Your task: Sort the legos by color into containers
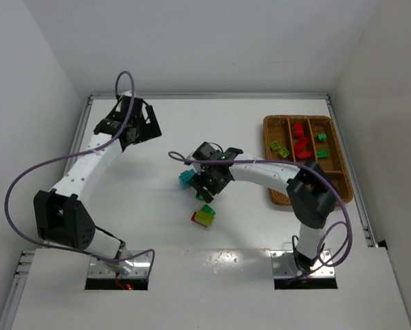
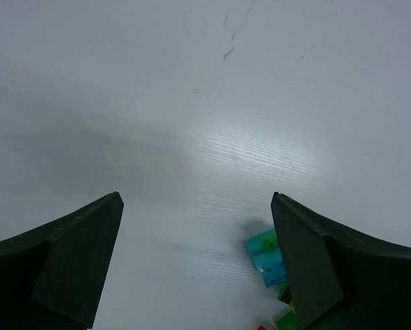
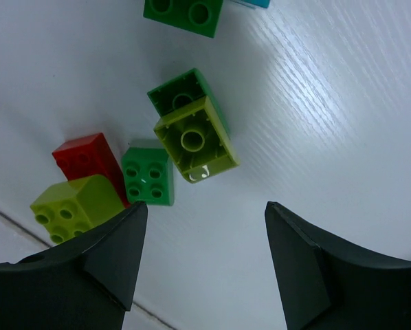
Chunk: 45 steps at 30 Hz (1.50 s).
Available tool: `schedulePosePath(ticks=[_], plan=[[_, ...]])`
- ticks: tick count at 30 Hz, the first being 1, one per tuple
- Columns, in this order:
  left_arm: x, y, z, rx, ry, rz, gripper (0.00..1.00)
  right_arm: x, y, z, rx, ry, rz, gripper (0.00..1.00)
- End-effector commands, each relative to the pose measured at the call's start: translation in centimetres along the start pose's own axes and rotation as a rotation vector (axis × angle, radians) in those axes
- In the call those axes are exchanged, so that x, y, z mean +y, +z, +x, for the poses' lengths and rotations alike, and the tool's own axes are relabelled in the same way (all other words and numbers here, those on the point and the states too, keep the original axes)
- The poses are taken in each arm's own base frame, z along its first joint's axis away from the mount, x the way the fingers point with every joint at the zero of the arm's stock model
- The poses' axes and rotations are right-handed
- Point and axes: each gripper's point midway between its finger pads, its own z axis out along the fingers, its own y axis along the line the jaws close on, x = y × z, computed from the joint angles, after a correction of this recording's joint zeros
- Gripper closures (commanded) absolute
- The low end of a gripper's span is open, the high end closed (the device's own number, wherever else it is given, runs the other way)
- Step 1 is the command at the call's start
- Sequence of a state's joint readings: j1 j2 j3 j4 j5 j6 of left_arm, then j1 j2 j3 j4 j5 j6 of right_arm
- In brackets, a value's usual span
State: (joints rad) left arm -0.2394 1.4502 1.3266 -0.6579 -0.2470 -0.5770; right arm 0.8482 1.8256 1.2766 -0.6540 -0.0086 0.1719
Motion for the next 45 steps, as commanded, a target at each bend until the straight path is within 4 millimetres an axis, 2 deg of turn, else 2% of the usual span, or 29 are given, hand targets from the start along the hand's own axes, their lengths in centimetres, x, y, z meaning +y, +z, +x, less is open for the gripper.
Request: schedulePosePath(ticks=[1, 5, 8, 10, 15, 19, 23, 29, 37, 39, 41, 43, 45], plan=[[0.2, -0.5, -1.5, -0.032, 0.000, 0.021, 0.04, 0.1, 0.6, -2.4, -0.065, -0.074, -0.005, 0.30], [1.0, -0.6, -2.1, -0.041, -0.021, 0.014, 0.04, 0.6, 1.3, -3.7, -0.098, -0.093, -0.017, 0.30], [1.5, -0.5, -1.6, -0.028, -0.015, 0.010, 0.04, 0.4, 2.2, -4.1, -0.110, -0.093, -0.006, 0.30], [1.9, -0.8, -1.9, -0.038, -0.024, 0.006, 0.04, 0.4, 2.4, -4.3, -0.110, -0.093, -0.006, 0.34], [2.1, -0.9, -1.8, -0.032, -0.022, 0.015, 0.04, 0.6, 3.1, -4.7, -0.109, -0.094, -0.016, 0.52], [2.3, -0.8, -1.8, -0.030, -0.028, 0.018, 0.04, 0.7, 3.3, -4.0, -0.089, -0.093, -0.026, 0.59], [2.1, -0.9, -1.8, -0.026, -0.028, 0.027, 0.04, 0.7, 3.5, -3.6, -0.078, -0.093, -0.026, 0.60], [2.1, -0.9, -1.8, -0.026, -0.028, 0.027, 0.04, 0.3, 4.0, -2.5, -0.057, -0.081, -0.007, 0.56], [2.0, -0.9, -1.7, -0.022, -0.028, 0.035, 0.04, 0.2, 4.2, -2.3, -0.057, -0.062, 0.002, 0.58], [1.9, -1.2, -1.9, -0.030, -0.029, 0.039, 0.04, 0.3, 4.2, -2.6, -0.066, -0.052, 0.002, 0.65], [1.8, -1.2, -1.8, -0.027, -0.020, 0.047, 0.04, 0.3, 3.8, -2.8, -0.077, -0.041, 0.001, 0.73], [1.8, -1.2, -1.8, -0.027, -0.020, 0.047, 0.04, 0.3, 2.3, -3.8, -0.123, -0.028, 0.010, 0.78], [1.1, -1.8, -2.0, -0.027, -0.002, 0.091, 0.04, 0.0, 0.5, -4.7, -0.157, -0.007, 0.012, 0.80]])
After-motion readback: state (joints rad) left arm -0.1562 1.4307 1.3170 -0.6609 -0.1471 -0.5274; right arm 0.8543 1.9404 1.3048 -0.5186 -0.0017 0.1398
